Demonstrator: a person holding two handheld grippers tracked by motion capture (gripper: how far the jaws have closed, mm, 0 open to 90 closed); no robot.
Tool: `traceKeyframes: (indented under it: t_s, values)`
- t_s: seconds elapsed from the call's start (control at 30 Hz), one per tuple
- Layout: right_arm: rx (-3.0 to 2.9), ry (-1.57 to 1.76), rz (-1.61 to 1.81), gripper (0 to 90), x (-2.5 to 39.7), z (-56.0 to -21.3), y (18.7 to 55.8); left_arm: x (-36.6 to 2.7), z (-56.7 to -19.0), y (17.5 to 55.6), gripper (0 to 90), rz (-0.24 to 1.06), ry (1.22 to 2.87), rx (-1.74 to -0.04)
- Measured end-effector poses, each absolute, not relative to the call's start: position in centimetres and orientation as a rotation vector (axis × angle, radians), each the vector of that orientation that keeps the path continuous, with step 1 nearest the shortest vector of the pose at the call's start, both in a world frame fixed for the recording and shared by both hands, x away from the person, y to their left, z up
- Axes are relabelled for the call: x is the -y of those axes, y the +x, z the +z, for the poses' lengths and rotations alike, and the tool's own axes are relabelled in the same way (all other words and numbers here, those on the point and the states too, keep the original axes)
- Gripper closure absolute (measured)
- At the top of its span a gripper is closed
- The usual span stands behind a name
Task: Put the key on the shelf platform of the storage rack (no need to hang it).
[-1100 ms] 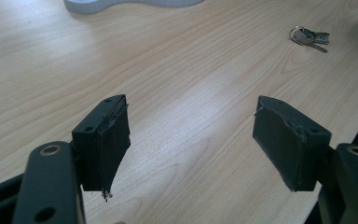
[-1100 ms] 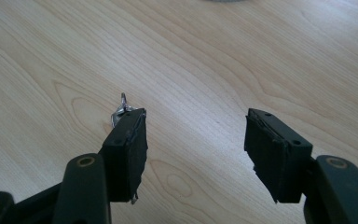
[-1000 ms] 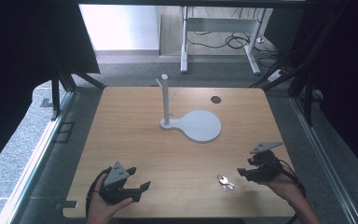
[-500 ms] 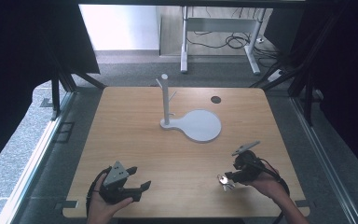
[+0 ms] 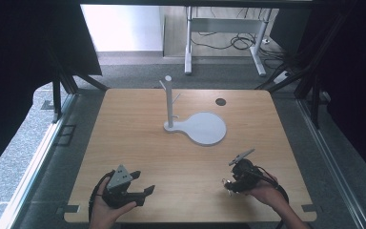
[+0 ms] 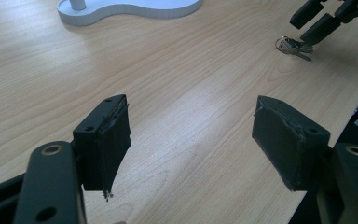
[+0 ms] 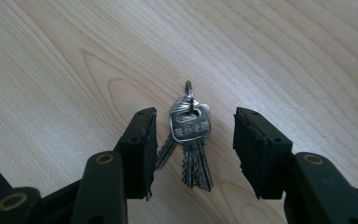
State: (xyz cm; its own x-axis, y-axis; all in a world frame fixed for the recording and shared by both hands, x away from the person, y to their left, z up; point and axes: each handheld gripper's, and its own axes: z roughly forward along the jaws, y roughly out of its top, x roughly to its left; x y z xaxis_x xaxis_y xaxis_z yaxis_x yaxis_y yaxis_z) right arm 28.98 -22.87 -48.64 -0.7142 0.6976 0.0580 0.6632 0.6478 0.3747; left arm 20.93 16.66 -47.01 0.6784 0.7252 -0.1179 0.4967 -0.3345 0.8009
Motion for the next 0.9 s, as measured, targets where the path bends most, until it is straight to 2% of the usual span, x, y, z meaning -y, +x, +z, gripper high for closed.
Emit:
traceKeyframes:
  t_s: [0.67, 0.9]
  values:
    - [-2.772, 1.099, 0.450, 53.9, 21.6, -50.3, 28.9, -16.9, -46.7, 20.8, 27.9, 0.311, 1.978, -0.938]
    - [-2.772, 1.107, 0.457, 59.6, 21.6, -50.3, 29.0, -16.9, -46.8, 20.8, 27.9, 0.307, 1.984, -0.939]
